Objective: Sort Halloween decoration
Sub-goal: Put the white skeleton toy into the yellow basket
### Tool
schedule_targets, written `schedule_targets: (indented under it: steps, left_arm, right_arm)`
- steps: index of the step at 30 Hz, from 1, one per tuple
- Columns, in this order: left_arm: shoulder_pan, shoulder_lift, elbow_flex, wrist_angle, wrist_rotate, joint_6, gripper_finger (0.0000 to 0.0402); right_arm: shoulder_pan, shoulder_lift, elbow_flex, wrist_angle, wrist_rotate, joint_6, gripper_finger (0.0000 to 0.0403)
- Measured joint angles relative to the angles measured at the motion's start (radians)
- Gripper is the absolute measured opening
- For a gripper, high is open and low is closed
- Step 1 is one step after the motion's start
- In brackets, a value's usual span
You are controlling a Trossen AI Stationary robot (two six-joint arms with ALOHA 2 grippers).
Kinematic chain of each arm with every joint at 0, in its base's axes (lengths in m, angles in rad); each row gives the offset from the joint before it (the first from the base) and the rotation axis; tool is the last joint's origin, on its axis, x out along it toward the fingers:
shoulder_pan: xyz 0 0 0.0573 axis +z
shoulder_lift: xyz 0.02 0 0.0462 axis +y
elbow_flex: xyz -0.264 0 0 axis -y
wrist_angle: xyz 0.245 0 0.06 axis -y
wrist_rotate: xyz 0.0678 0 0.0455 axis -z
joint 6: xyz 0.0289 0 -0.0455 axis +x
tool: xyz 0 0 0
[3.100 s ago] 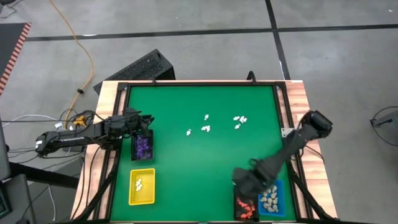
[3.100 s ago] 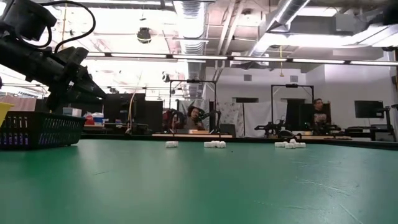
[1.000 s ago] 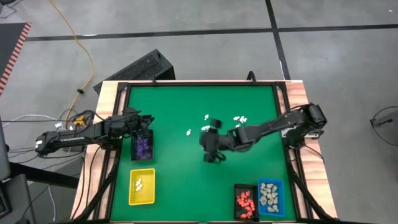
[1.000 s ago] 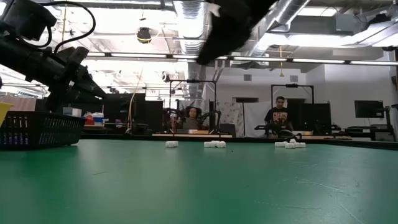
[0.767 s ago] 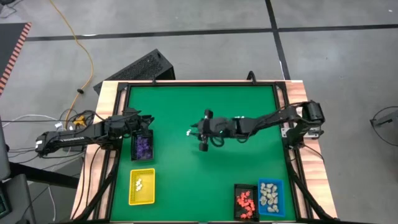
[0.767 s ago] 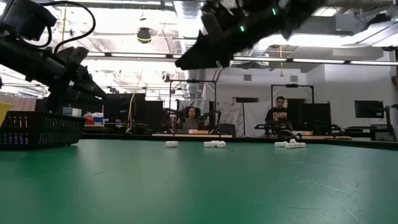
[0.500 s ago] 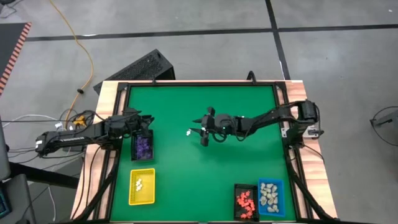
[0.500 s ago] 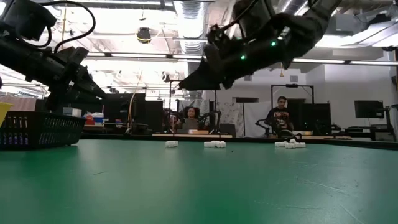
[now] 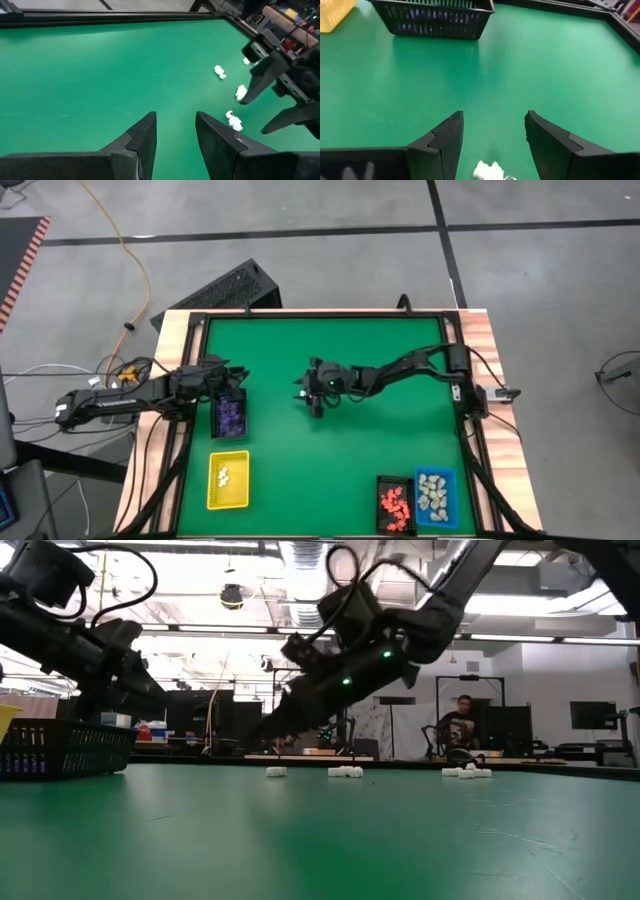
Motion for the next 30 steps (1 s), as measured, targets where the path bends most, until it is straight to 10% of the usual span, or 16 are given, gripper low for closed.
schedule_targets:
  steps: [30]
  left_arm:
    - [-0.001,0.018,0.000,-0.001,0.011,-0.027,0.0126]
  right_arm:
    - [-0.064,0.096,-0.118,0.055,-0.071,0.093,0.0167]
